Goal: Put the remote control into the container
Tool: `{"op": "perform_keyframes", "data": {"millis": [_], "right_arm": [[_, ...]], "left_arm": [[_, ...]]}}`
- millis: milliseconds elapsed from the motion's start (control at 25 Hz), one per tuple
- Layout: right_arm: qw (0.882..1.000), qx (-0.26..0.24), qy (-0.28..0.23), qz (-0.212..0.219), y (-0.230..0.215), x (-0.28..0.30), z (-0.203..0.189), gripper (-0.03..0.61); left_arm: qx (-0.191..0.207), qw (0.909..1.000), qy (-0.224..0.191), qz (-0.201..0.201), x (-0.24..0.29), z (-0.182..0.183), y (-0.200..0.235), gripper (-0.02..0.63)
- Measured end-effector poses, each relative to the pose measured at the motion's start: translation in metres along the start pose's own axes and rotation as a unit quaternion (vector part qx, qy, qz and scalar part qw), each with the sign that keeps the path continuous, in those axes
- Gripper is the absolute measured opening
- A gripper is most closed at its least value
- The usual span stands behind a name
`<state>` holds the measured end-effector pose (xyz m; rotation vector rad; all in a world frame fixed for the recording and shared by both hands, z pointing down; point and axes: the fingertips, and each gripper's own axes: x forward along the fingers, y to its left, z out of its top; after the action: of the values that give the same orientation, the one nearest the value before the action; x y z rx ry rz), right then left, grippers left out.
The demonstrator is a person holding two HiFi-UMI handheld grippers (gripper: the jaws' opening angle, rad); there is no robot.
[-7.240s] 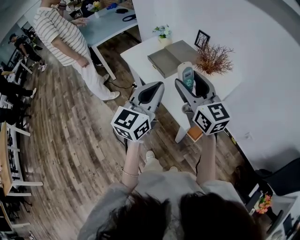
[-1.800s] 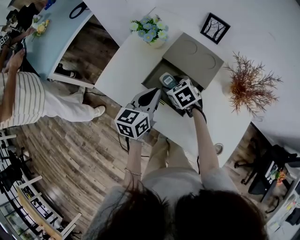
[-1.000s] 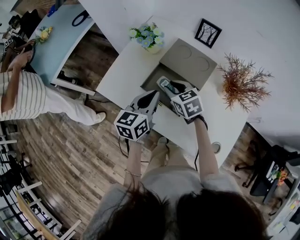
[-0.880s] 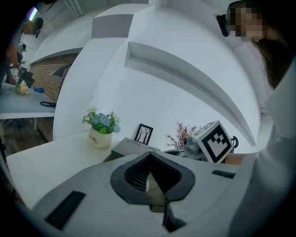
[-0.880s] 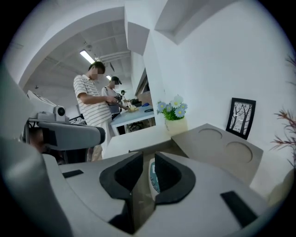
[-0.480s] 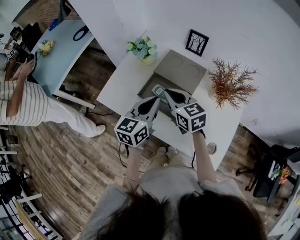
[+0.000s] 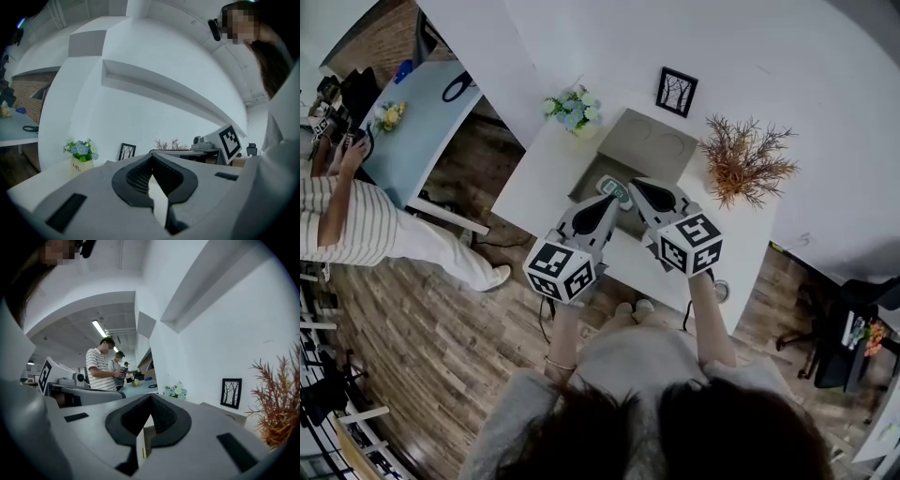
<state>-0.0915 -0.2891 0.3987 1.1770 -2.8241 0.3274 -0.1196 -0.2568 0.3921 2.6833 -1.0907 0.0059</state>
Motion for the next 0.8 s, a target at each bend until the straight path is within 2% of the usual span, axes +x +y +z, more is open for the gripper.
{"op": "perform_keyframes", "data": {"millis": [480,800], "right_arm": [[0.998,-0.031,-0.057,0.011,0.027,-0.042,0.042,-0.003],[0.997,-0.047,-0.066,0.001,0.031,-0.054,0.045,-0.003]], "left_arm": [[0.036,0.9986,-0.03,-0.027,-0.018,0.032,-0.042,0.003],[0.041,0.9977,-0.037,-0.039,-0.021,0.034,-0.059,0.003]]}}
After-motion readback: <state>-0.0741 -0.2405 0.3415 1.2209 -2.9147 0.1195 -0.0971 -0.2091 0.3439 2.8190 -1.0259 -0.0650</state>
